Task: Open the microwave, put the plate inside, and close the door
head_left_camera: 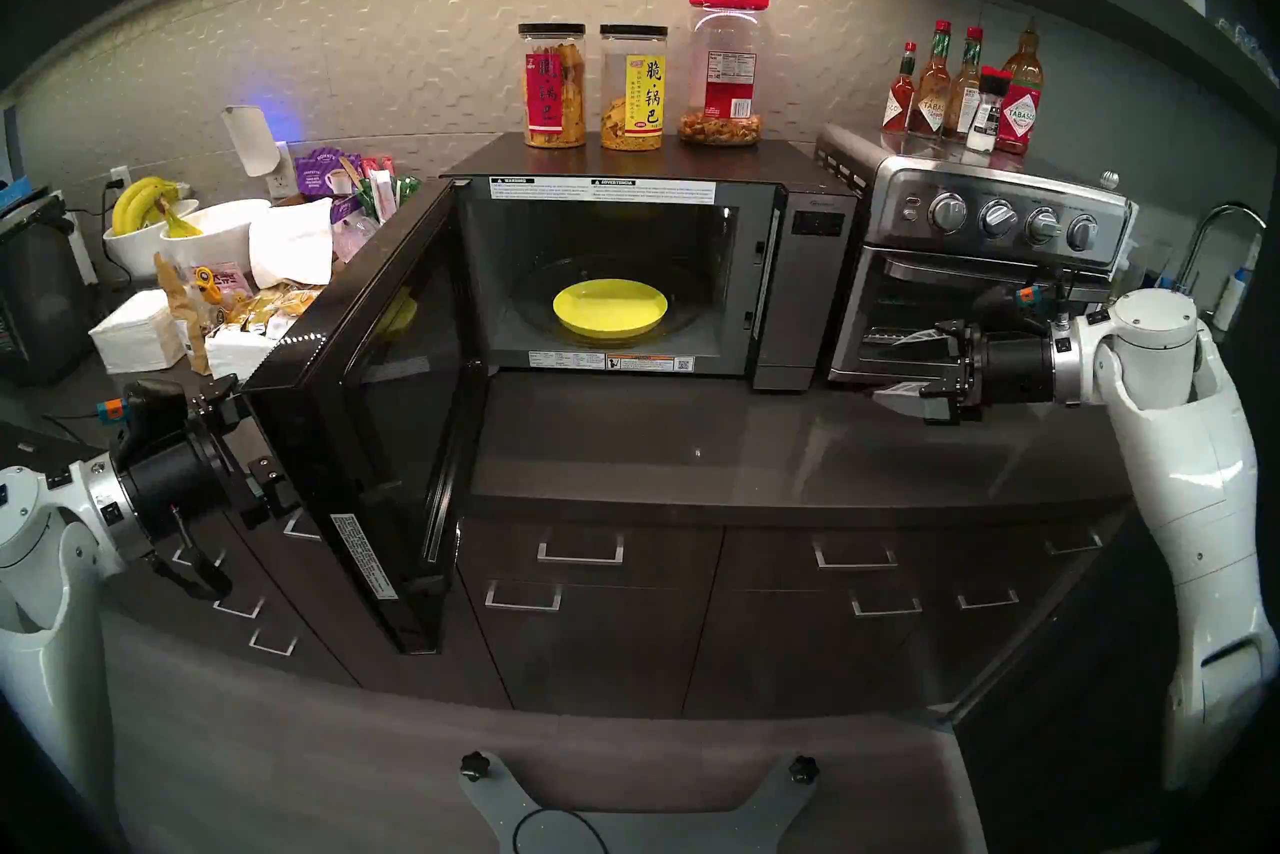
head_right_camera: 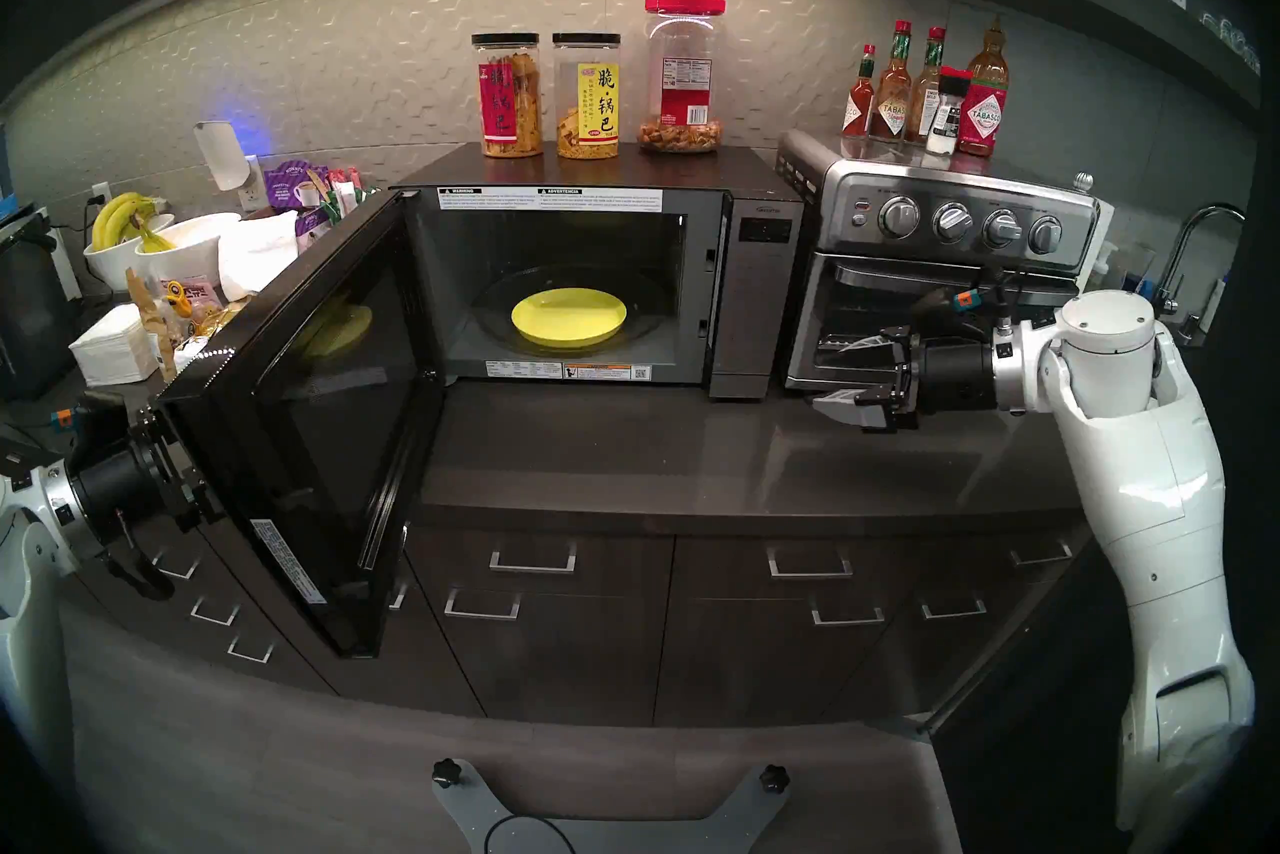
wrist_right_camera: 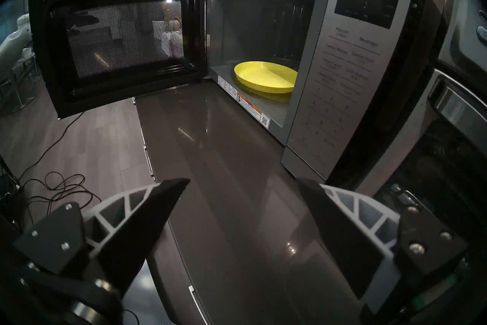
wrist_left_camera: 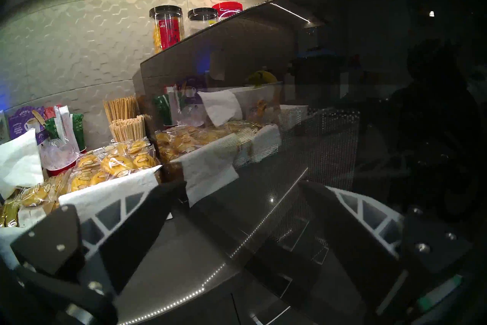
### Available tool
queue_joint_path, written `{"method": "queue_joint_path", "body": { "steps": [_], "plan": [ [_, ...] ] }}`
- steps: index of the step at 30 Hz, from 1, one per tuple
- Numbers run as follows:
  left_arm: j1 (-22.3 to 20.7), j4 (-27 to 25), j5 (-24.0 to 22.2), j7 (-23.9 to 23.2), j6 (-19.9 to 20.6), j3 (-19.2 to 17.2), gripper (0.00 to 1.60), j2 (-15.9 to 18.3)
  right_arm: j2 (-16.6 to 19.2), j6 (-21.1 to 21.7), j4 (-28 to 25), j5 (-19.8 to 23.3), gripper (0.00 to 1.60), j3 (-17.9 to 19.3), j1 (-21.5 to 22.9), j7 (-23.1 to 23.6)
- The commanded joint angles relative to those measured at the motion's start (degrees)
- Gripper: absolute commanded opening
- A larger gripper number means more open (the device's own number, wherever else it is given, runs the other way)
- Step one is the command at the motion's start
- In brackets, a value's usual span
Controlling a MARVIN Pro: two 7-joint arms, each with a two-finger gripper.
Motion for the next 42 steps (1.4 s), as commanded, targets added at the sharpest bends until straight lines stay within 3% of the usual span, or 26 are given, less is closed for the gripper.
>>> {"method": "queue_joint_path", "body": {
  "steps": [1, 10, 24, 34, 42],
  "plan": [
    [-2.1, 0.9, -1.9, -0.5, 0.8, -1.7, 1.60, 0.9, 0.1, 0.1, -0.3, 0.3, 1.60, 0.5, 0.7, 0.1],
    [-4.5, 1.7, -3.9, -1.6, 2.2, -1.0, 1.60, 1.3, 0.1, 0.1, -0.3, 0.3, 1.60, 0.5, 0.7, 0.1],
    [-9.1, 2.6, -6.2, -1.5, 5.6, 4.4, 1.60, 1.9, 0.1, 0.1, -0.2, 0.3, 1.60, 0.5, 0.7, 0.1],
    [-10.7, 2.2, -4.6, 1.3, 6.6, 12.8, 1.60, 0.7, 0.1, 0.1, -0.2, 0.3, 1.60, 0.5, 0.7, 0.1],
    [-15.1, 1.3, -3.2, 6.9, 8.8, 19.2, 1.60, 0.0, 0.1, 0.1, -0.2, 0.3, 1.60, 0.5, 0.7, 0.1]
  ]
}}
